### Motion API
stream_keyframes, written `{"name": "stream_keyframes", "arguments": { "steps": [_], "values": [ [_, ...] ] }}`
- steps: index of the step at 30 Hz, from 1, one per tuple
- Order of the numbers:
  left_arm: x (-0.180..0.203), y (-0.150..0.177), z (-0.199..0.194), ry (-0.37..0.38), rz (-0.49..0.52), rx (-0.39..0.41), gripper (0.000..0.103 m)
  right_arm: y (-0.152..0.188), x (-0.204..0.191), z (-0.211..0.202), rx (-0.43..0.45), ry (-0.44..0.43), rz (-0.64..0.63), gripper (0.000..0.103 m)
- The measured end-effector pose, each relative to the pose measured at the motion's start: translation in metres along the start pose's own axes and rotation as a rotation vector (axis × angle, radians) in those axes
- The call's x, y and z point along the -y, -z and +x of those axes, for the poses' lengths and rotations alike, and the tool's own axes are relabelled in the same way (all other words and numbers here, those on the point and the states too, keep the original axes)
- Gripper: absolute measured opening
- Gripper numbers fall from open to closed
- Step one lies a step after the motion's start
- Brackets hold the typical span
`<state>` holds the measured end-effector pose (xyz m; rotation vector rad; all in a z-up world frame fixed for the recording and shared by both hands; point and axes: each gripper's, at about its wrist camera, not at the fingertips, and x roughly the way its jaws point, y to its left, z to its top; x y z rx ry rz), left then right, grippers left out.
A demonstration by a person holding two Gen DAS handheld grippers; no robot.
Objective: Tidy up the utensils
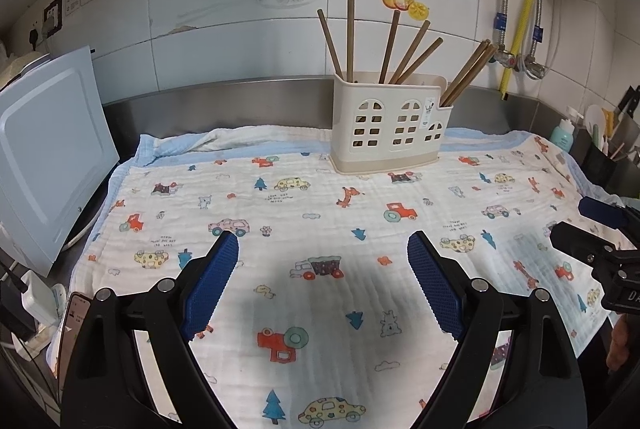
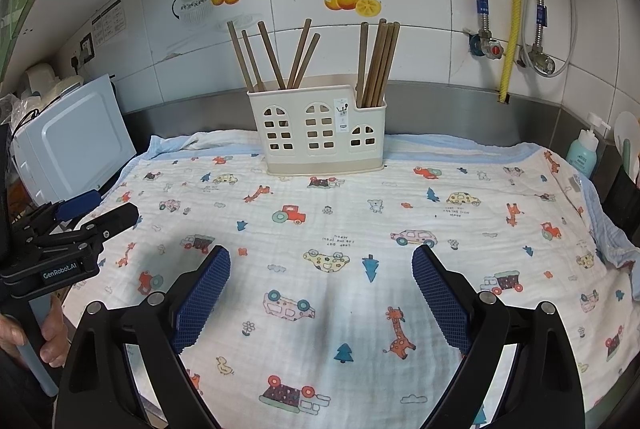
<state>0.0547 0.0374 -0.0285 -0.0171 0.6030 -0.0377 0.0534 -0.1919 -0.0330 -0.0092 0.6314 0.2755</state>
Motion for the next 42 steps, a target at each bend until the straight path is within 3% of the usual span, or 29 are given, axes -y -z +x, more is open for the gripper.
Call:
{"name": "stream_keyframes", "arguments": {
  "steps": [42],
  "values": [
    [-0.0003,-0.0012,-0.0007,-0.012,0.003,0.003,0.088,-0.0017,0.0011,-0.0012,0.009,0.000,-0.002,0.089]
  ]
}}
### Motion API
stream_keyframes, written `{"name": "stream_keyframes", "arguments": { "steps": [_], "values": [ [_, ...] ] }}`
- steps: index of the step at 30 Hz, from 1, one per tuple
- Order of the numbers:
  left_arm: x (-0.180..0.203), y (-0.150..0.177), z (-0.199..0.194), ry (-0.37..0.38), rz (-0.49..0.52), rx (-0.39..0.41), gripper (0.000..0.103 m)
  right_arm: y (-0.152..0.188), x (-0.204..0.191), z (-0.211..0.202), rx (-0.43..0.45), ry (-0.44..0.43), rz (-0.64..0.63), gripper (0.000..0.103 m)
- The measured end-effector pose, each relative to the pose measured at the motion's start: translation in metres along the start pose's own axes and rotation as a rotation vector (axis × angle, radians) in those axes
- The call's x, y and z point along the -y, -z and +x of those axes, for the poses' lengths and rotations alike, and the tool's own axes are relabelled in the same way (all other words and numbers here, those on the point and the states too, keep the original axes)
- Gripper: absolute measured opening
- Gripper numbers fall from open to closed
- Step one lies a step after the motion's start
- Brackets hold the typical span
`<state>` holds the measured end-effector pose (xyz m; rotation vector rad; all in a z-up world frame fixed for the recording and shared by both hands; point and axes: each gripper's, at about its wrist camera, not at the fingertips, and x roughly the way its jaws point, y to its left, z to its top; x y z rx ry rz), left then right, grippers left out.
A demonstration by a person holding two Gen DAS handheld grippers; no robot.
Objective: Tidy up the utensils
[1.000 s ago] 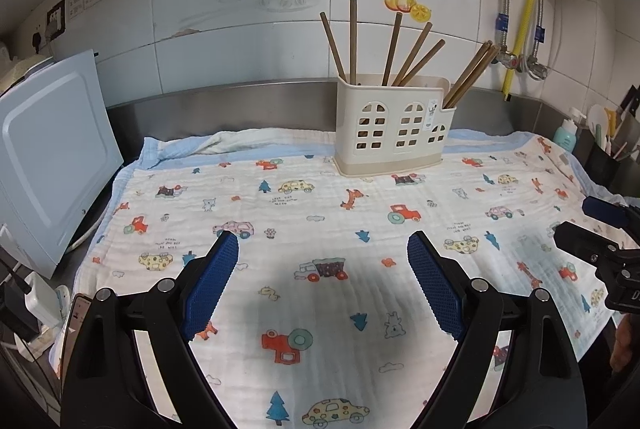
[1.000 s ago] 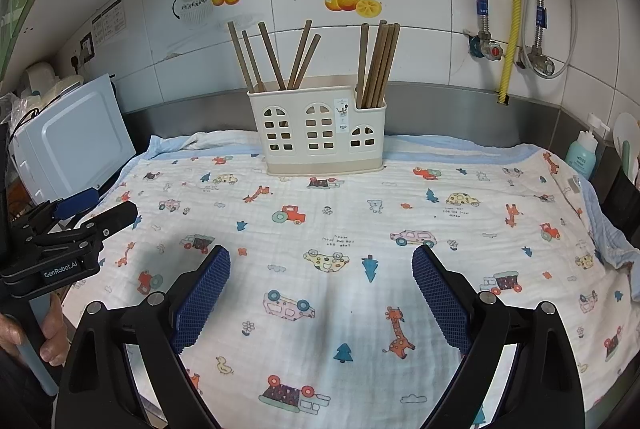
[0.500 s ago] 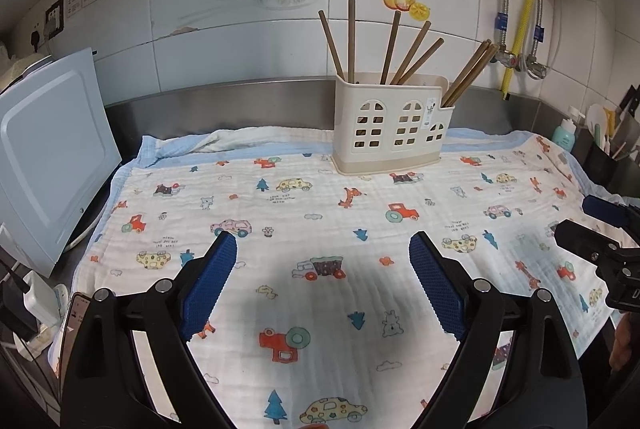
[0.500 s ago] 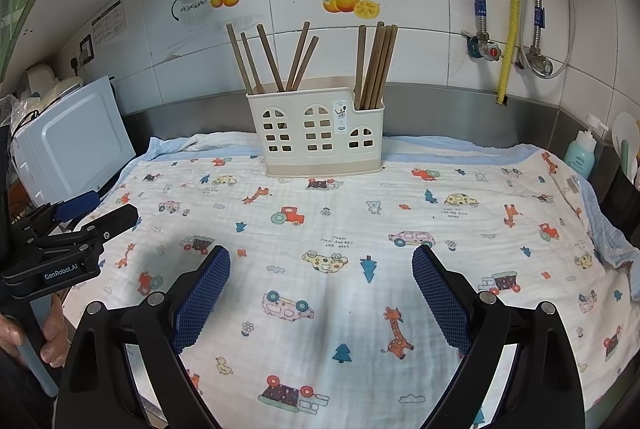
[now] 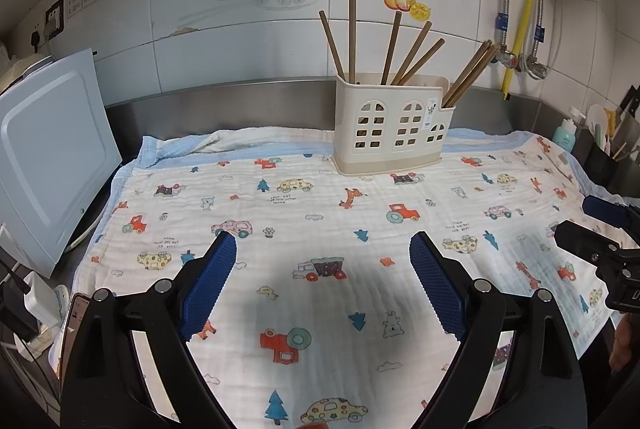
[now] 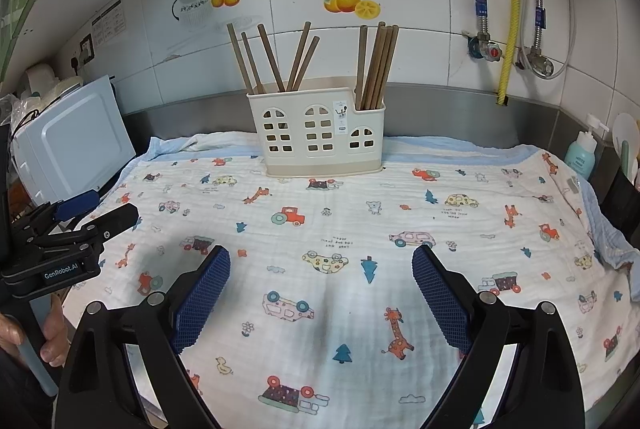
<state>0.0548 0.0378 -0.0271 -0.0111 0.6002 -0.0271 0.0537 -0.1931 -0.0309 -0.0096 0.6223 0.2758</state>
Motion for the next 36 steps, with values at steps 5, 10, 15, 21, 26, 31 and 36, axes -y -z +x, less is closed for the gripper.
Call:
{"name": "stream_keyframes", "arguments": {
  "steps": [5,10,15,21,26,31,36],
  "values": [
    [0.0000,-0.0003,-0.0001,0.000,0.001,0.000,0.088,-0.0001,-0.0007,0.0007,0.001,0.000,-0.003,0.089],
    [0.0002,-0.0005,-0.0005,-0.001,0.002,0.003,0.088,-0.0002,-0.0008,0.0010,0.001,0.000,-0.003,0.089],
    [0.0014,-0.0010,-0.0005,0.002,0.005,0.004,0.088,0.0002,-0.0010,0.0007,0.001,-0.001,-0.003,0.089],
    [0.0006,-0.0008,-0.0018,0.015,-0.002,0.010,0.088,0.0001,-0.0013,0.0000,0.003,0.000,-0.003,0.089],
    [0.0011,-0.0004,-0.0012,0.017,-0.003,0.007,0.088,0.0005,-0.0007,-0.0002,0.004,-0.001,-0.001,0.089],
    [-0.0009,0.0005,-0.0023,0.023,-0.013,0.015,0.088,0.0005,-0.0003,-0.0007,0.006,-0.001,0.001,0.089],
    [0.0000,-0.0002,0.0000,0.013,-0.012,-0.002,0.088,0.0006,0.0000,-0.0004,0.006,-0.001,0.000,0.089]
  ]
}}
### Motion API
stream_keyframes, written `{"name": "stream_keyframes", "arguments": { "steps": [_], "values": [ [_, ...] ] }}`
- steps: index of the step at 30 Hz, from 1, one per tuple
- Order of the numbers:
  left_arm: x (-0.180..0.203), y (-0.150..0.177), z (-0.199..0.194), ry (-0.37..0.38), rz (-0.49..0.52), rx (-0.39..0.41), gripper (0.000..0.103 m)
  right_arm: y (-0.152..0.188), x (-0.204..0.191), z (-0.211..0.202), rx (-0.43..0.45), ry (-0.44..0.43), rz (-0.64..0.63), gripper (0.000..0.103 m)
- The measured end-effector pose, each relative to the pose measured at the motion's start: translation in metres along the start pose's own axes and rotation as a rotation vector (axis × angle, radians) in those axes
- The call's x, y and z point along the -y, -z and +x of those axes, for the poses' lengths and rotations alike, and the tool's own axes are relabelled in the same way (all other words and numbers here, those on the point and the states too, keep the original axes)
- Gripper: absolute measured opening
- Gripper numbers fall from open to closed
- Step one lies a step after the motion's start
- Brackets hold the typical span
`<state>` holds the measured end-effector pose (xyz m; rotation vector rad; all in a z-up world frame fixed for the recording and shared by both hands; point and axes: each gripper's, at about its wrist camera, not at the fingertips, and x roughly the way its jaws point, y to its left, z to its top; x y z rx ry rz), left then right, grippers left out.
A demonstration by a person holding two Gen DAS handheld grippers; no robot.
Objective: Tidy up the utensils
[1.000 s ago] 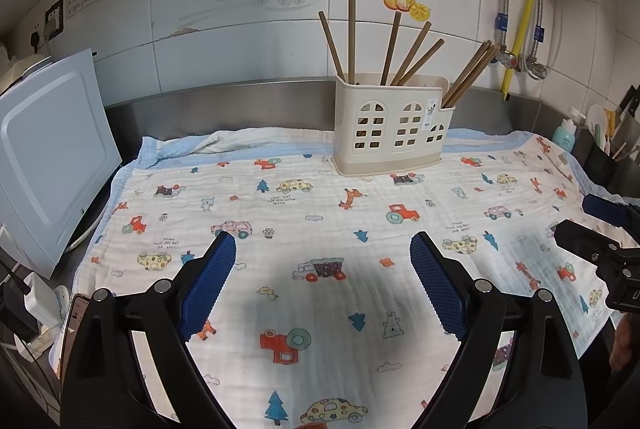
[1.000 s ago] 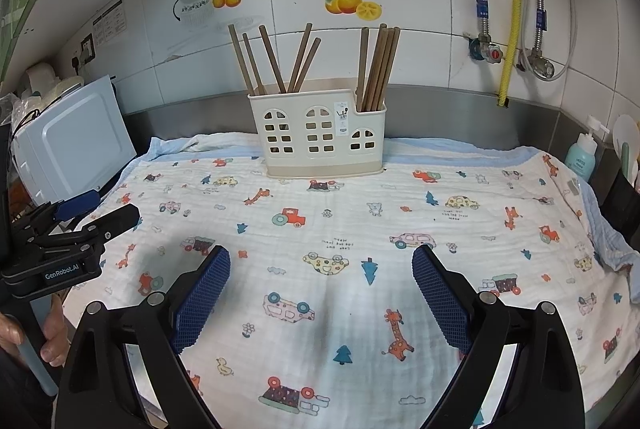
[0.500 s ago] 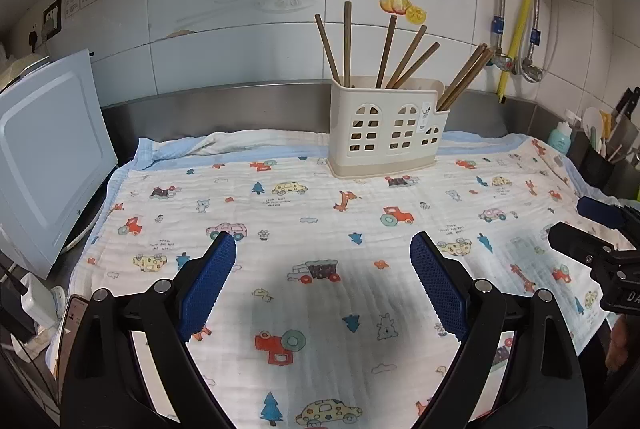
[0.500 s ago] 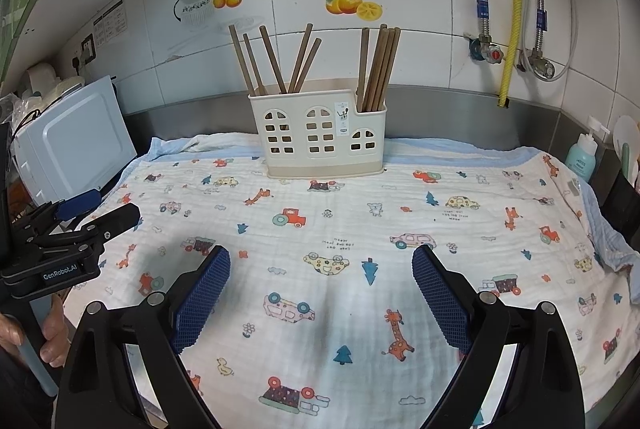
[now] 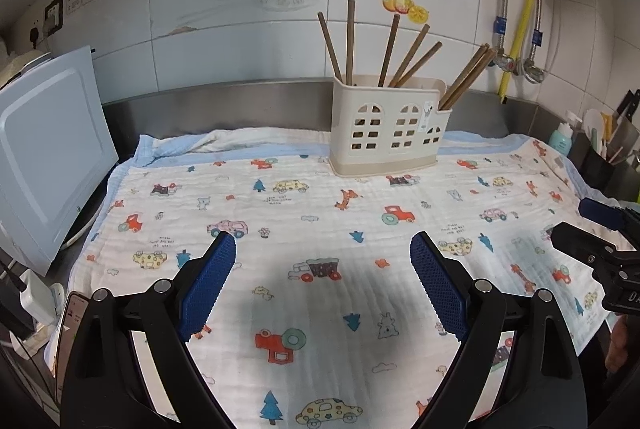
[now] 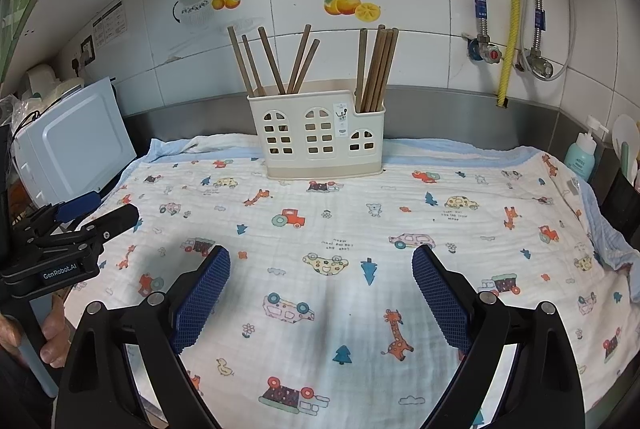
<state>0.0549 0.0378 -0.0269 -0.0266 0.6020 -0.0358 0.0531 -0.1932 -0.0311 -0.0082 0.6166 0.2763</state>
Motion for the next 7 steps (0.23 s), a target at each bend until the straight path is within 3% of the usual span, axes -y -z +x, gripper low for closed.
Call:
{"name": "stream_keyframes", "arguments": {
  "steps": [7],
  "values": [
    [-0.0002,0.0005,-0.0003,-0.003,-0.001,0.001,0.088,0.0008,0.0001,-0.0004,0.003,-0.001,0.001,0.089]
  ]
}}
